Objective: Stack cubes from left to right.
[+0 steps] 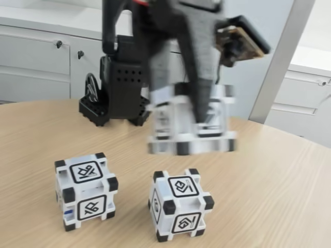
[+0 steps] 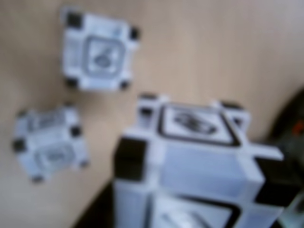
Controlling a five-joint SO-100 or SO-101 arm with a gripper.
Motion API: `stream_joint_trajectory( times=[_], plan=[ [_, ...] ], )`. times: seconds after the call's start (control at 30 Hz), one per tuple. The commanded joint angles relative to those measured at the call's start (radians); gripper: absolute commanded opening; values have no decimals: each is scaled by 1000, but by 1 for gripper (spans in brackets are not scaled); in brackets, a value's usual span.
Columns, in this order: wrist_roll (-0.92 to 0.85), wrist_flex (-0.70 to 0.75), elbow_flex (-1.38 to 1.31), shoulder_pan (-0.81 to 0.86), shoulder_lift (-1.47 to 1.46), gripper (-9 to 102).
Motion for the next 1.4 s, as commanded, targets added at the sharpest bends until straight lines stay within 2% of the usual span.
stream_joint_trajectory(
  times=[0.0, 0.47, 0.77, 1.37],
  plan=[
    [-14, 2, -6, 66, 18, 15],
    [-20, 3, 14, 325, 15, 15],
    [-80, 2, 227, 310, 35, 15],
    [-41, 6, 218, 313, 38, 15]
  ],
)
